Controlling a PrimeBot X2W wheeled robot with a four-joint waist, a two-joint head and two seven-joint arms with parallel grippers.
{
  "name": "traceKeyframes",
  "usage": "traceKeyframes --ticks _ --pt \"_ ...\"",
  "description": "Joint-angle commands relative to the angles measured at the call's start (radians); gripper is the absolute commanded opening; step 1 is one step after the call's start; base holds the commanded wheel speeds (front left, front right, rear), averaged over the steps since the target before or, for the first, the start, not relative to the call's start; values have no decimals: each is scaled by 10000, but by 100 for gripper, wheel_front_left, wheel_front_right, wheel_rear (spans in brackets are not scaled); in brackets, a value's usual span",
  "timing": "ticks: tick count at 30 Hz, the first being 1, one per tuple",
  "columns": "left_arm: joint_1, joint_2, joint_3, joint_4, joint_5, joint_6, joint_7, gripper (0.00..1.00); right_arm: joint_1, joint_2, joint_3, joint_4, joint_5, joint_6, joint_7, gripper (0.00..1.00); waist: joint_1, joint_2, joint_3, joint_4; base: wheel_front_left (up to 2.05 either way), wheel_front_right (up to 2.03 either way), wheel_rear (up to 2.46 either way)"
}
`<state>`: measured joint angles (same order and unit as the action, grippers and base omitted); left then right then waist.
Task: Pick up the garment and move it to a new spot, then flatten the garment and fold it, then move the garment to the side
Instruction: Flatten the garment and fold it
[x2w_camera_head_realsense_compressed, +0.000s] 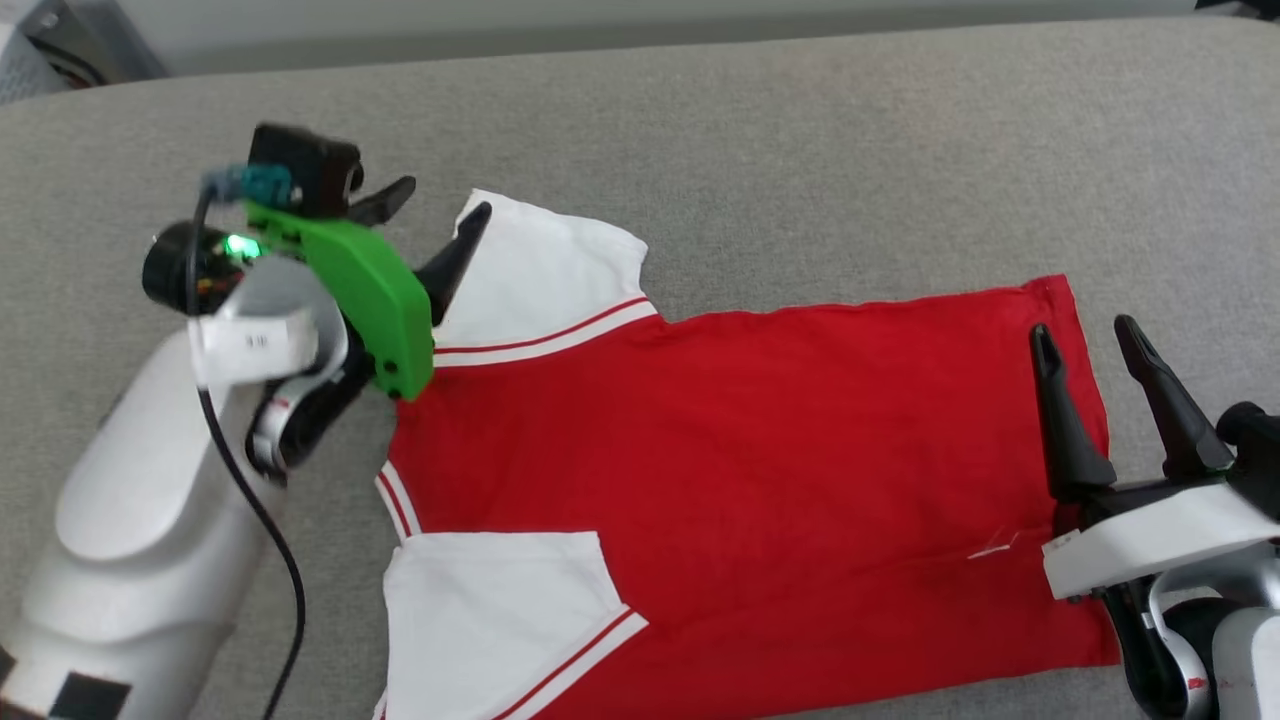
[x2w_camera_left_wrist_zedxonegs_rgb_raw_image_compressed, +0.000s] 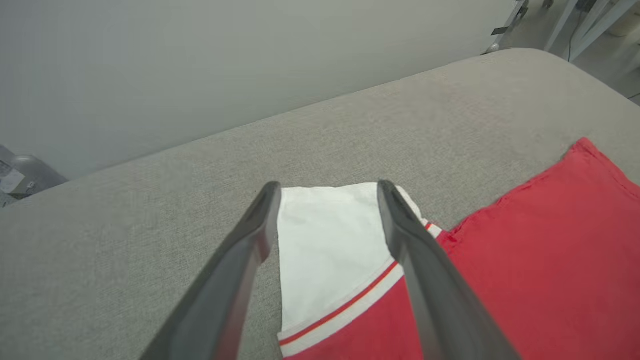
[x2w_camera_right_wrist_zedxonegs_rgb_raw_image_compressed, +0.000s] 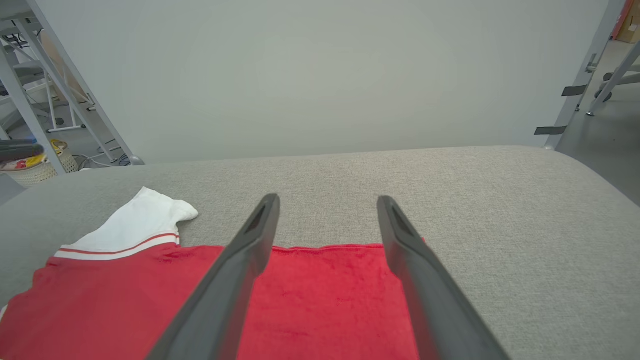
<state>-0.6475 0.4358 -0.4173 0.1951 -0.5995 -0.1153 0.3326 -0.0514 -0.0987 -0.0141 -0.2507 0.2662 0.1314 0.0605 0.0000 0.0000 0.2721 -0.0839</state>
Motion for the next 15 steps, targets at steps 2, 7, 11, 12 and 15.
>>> traceKeyframes --ticks 2,7,11,12,15 --pt "-1016 255 -224 474 -336 -80 1313 100 -348 73 177 -38 -84 -7 -131 100 0 0 1067 -901 0 0 0" --pt "-2655 606 -614 1587 -868 -128 3484 100 -639 188 546 136 -75 -7 -341 100 0 0 1531 -1416 0 0 0" --pt "-3502 836 -807 2456 -1083 -139 4563 100 -783 257 745 324 -34 -7 -507 100 0 0 1811 -1752 0 0 0" --pt "-3636 884 -830 2664 -1088 -140 4691 100 -814 268 798 369 -26 -7 -541 100 0 0 1860 -1826 0 0 0" --pt "-3944 1010 -956 3346 -1042 -142 5040 100 -899 305 928 518 11 -7 -670 100 0 0 1979 -2010 0 0 0"
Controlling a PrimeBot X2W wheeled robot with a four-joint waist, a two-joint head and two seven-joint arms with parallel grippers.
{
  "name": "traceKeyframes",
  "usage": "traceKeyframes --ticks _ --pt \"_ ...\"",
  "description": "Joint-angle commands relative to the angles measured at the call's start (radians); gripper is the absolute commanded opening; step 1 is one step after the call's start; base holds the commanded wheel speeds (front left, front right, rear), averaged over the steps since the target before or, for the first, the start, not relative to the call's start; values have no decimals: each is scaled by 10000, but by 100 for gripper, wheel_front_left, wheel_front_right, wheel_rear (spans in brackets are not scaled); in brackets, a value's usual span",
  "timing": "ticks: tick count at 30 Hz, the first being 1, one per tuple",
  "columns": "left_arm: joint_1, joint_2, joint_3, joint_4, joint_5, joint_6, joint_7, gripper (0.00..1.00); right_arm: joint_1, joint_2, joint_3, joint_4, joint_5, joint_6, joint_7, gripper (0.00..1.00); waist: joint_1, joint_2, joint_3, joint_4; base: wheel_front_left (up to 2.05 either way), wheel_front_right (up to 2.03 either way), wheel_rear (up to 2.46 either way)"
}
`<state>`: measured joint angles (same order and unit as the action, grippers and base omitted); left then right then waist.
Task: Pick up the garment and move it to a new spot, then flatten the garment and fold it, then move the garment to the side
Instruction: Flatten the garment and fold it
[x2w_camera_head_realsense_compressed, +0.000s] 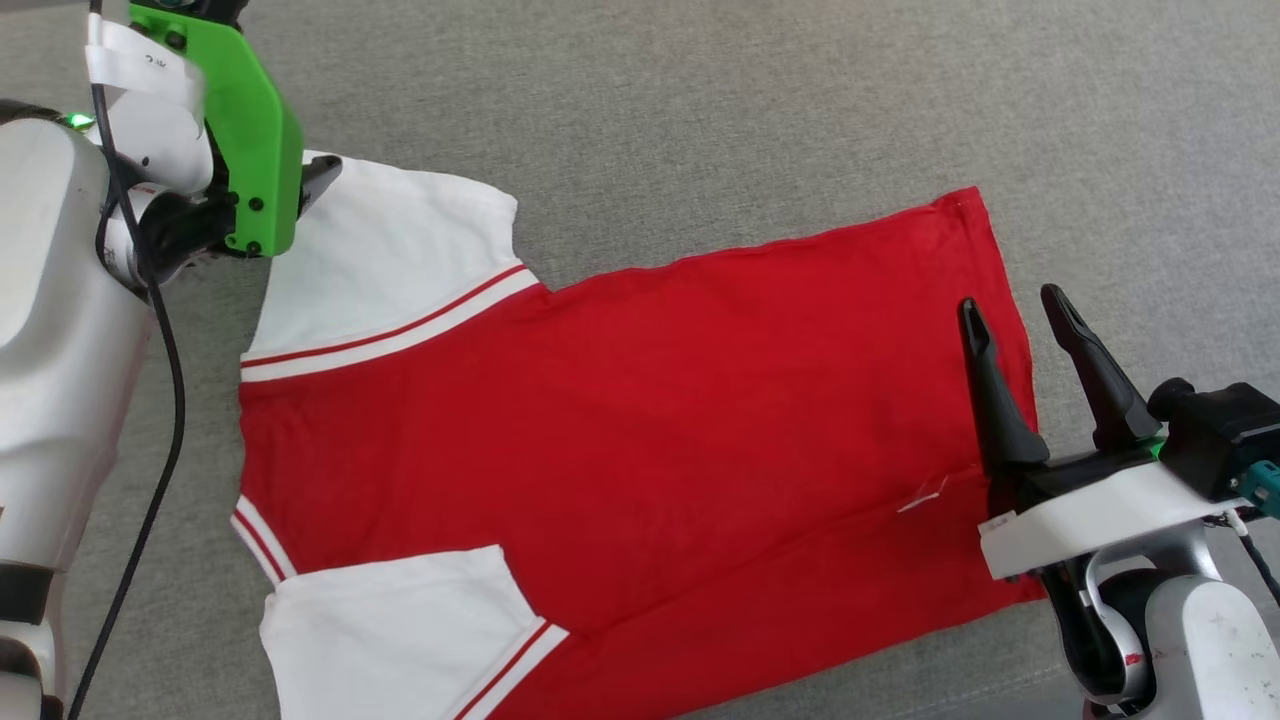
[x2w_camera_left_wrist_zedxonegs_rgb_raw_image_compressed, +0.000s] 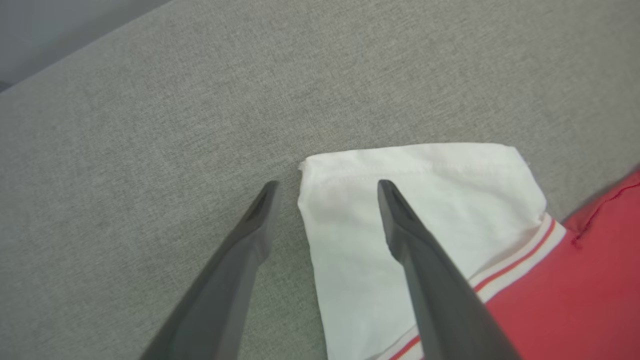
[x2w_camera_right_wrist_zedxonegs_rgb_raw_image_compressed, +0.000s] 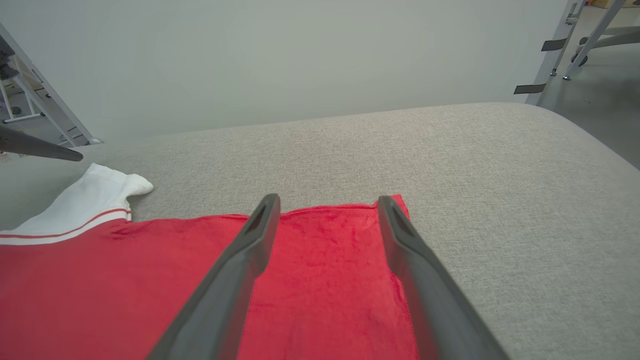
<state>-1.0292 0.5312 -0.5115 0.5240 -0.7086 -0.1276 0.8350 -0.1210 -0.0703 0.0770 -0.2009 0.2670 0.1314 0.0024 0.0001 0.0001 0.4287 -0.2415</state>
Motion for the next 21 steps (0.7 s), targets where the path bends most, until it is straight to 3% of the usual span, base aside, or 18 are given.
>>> traceKeyframes --ticks 1,11,12,14,21 --pt "-183 110 -75 221 124 -19 66 100 -219 30 43 56 11 -7 -118 100 -1 -1 440 -477 0 0 0" --pt "-86 314 -539 1613 544 37 90 100 -266 93 179 308 42 -7 -277 100 -1 -1 522 -595 0 0 0" --pt "25 291 -625 1683 472 26 227 73 -266 95 175 332 28 -7 -271 100 -1 -1 504 -580 0 0 0" --pt "250 217 -718 1708 165 3 493 0 -256 98 148 370 5 -7 -262 100 -1 -1 452 -540 0 0 0" --pt "704 142 -594 1323 -507 -24 -566 0 -198 60 -132 433 -125 -7 -1 100 -1 -1 -80 -234 0 0 0"
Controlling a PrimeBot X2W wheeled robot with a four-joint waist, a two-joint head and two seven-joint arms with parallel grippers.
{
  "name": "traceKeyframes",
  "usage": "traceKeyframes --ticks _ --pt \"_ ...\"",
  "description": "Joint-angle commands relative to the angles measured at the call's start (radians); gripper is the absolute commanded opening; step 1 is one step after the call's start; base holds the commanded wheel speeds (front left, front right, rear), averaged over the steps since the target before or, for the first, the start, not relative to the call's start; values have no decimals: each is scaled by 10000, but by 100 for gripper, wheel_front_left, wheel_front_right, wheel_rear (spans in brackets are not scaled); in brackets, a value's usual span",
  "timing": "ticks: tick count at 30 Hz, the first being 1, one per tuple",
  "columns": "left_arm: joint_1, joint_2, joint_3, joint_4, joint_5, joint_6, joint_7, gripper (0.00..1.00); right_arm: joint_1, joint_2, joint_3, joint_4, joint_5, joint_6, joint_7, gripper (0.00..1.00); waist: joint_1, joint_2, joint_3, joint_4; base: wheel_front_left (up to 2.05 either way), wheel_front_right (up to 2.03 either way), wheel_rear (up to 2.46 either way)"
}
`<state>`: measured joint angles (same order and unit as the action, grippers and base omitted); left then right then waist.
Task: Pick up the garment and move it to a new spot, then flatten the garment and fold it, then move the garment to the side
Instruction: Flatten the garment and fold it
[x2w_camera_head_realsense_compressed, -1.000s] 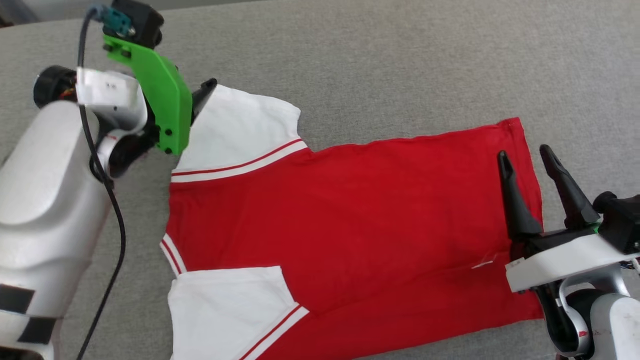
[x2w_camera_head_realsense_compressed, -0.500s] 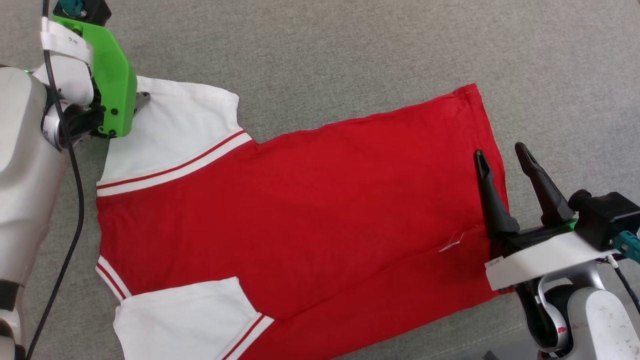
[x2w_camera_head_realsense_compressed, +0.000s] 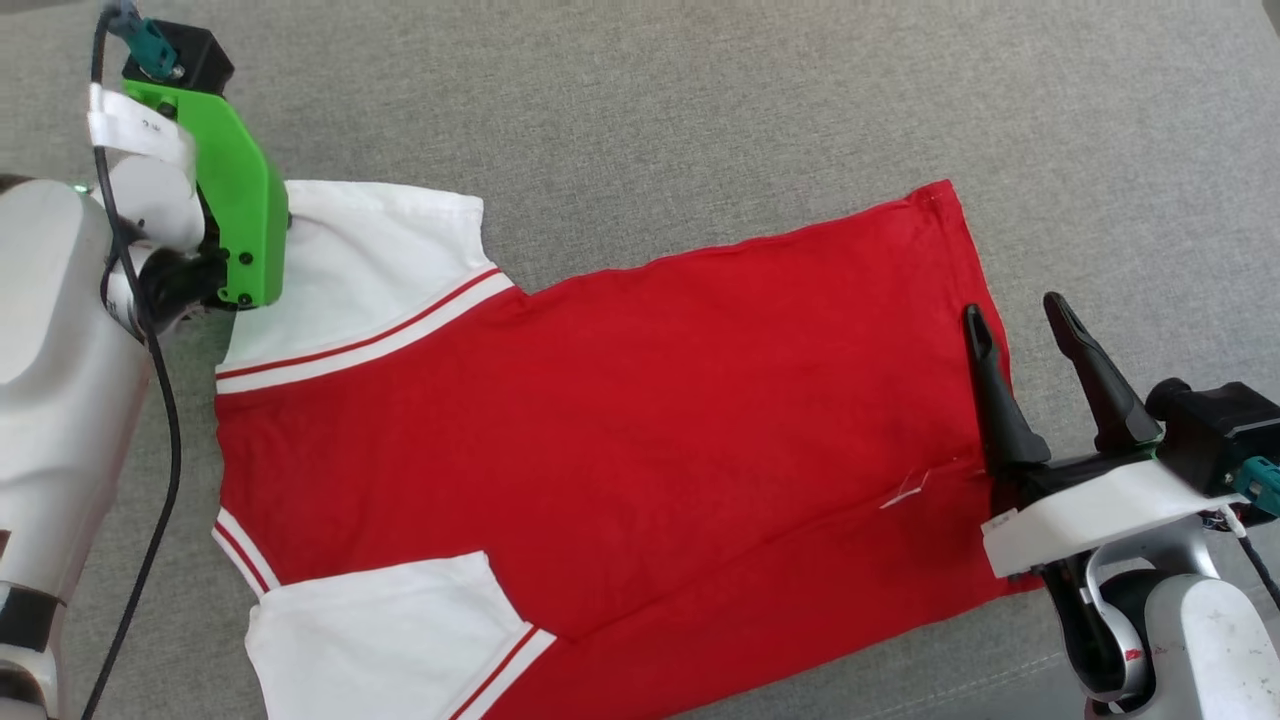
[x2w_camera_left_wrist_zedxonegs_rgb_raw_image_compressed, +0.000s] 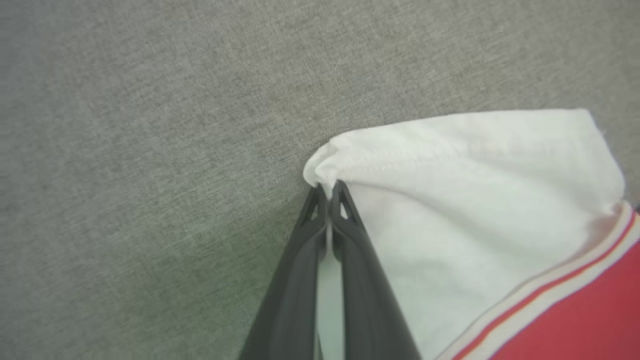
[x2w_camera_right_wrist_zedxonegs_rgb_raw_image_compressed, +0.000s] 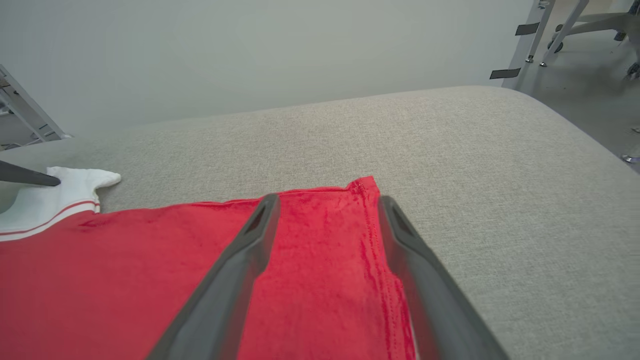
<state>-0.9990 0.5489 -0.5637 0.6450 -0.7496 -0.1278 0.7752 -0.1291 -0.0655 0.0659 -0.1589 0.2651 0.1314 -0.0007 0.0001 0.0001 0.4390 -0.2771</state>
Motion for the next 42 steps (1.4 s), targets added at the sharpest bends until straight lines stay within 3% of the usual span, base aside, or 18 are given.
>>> traceKeyframes --ticks 1,9,16,23,27,30,36,42 --pt "463 -19 -63 46 -135 -23 -157 0 -97 -5 -58 8 -140 -7 86 100 -1 -1 -305 171 0 0 0" --pt "1080 74 31 -1124 -506 -27 -1573 0 211 -443 -325 -108 -332 -7 989 100 -1 -1 -1178 771 0 0 0" --pt "1834 184 25 -2942 -571 83 -2050 0 80 -1651 -533 -133 -368 -7 3489 100 -1 -1 -1465 1464 0 0 0" --pt "2819 413 113 -5200 -573 713 -2260 0 -1040 -2618 -700 43 635 -7 6096 100 -1 -1 -1272 2044 0 0 0" --pt "3348 542 152 -6369 -555 1098 -2313 0 -1913 -3305 -742 610 969 -7 7322 100 -1 -1 -1030 2340 0 0 0" --pt "3682 717 200 -7175 -527 1333 -2311 0 -2614 -3477 -755 1132 1220 -7 8005 100 -1 -1 -805 2520 0 0 0" --pt "4043 995 179 -8380 -334 1617 -2269 0 -3764 -3849 -549 2334 1020 -7 8859 100 -1 -1 -388 2885 0 0 0" --pt "4081 1015 103 -9055 -183 1753 -2250 0 -4314 -3933 -363 3439 663 -7 8938 100 -1 -1 -35 3187 0 0 0"
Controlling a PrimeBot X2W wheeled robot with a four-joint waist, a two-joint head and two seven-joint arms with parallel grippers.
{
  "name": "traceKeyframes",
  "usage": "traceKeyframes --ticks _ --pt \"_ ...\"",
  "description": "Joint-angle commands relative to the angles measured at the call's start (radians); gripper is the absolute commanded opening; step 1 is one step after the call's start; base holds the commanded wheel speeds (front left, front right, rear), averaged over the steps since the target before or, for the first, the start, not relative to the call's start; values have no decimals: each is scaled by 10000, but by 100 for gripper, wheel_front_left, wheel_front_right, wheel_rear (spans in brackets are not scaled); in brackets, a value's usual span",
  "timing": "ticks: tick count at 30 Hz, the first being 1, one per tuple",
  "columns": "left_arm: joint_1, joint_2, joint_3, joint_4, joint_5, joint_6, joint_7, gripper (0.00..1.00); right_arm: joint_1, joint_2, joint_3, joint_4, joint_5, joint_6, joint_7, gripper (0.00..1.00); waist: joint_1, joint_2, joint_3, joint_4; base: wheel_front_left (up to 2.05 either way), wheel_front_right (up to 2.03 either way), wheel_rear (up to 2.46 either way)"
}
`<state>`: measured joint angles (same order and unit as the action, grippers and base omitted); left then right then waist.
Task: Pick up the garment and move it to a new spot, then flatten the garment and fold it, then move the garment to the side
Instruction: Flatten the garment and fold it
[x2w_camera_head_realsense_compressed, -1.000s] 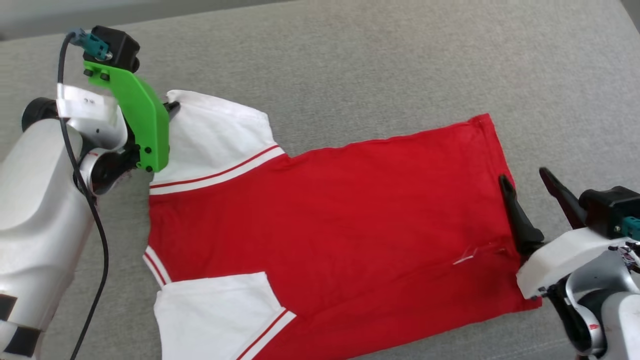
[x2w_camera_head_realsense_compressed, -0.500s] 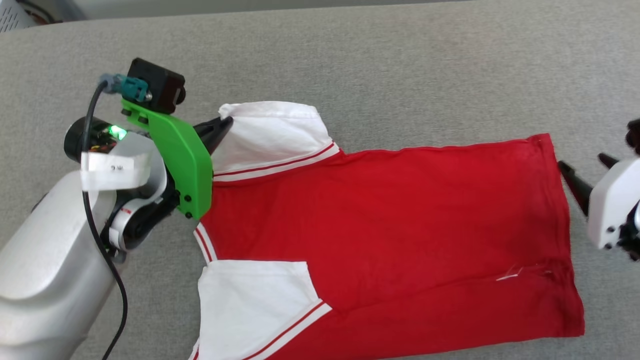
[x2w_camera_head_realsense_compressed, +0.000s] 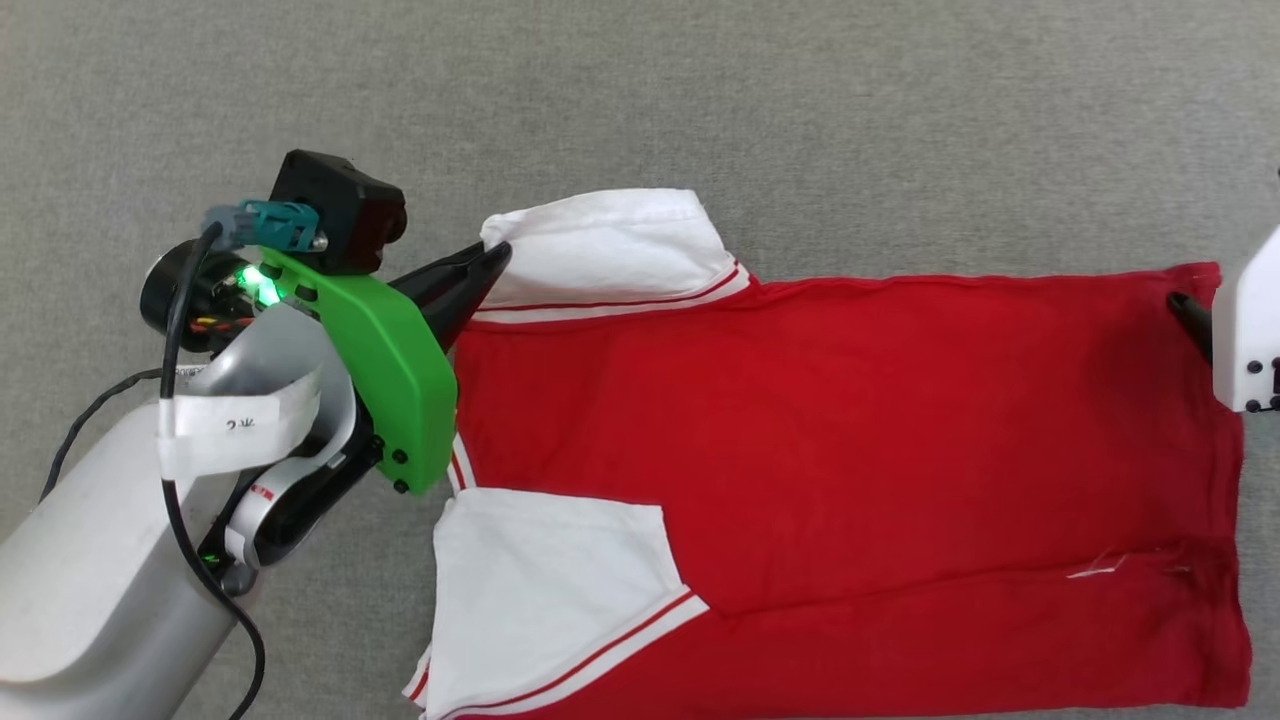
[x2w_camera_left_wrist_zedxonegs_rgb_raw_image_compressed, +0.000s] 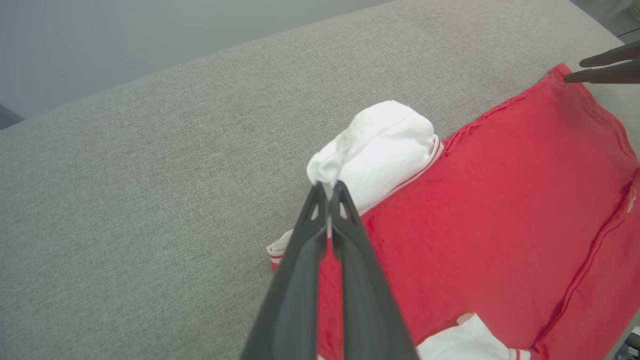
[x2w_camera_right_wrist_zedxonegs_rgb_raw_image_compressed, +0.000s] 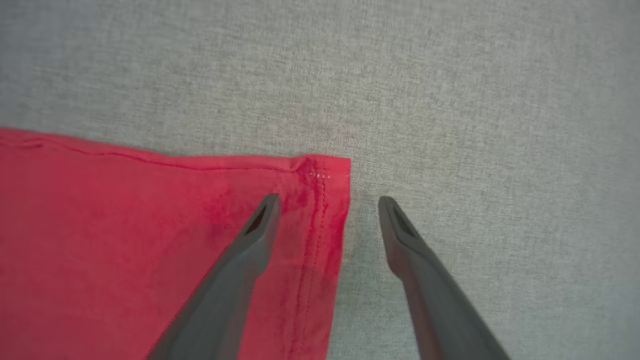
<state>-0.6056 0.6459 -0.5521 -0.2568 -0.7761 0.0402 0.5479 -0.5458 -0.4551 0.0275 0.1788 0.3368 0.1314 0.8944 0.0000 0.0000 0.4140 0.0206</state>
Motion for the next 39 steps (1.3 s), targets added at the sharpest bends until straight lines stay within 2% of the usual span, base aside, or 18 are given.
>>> traceKeyframes --ticks 1,10,11,12,13,22,26,31,39 --pt "146 44 -30 -98 103 80 22 0 -191 -48 85 226 -125 -7 -63 100 0 0 265 248 0 0 0" --pt "196 30 -131 -121 185 101 -45 0 -102 -112 747 1466 -325 -7 -622 100 0 0 410 445 0 0 0" --pt "216 31 -144 -98 182 95 -54 0 -75 -98 820 1586 -222 -7 -596 49 0 0 381 452 0 0 0" --pt "233 26 -146 -76 172 103 -63 0 -77 -104 849 1658 -174 -7 -655 35 0 0 355 458 0 0 0" --pt "253 23 -140 -45 155 111 -80 0 -85 -122 893 1746 -135 -7 -735 0 0 0 318 460 0 0 0" --pt "642 -83 70 424 -78 276 -531 0 -220 -214 881 2150 -181 -7 -2475 0 0 0 -237 393 0 0 0" --pt "978 -158 287 619 -345 383 -850 0 -20 -144 726 2057 188 -7 -3246 0 0 0 -719 375 0 0 0" --pt "1559 -124 304 711 -530 478 -1028 0 607 -69 340 1710 845 -7 -4134 0 0 0 -1418 407 0 0 0" --pt "2671 95 304 529 -736 797 -1158 0 2113 -177 -193 825 1599 -7 -4734 0 0 0 -2245 443 0 0 0"
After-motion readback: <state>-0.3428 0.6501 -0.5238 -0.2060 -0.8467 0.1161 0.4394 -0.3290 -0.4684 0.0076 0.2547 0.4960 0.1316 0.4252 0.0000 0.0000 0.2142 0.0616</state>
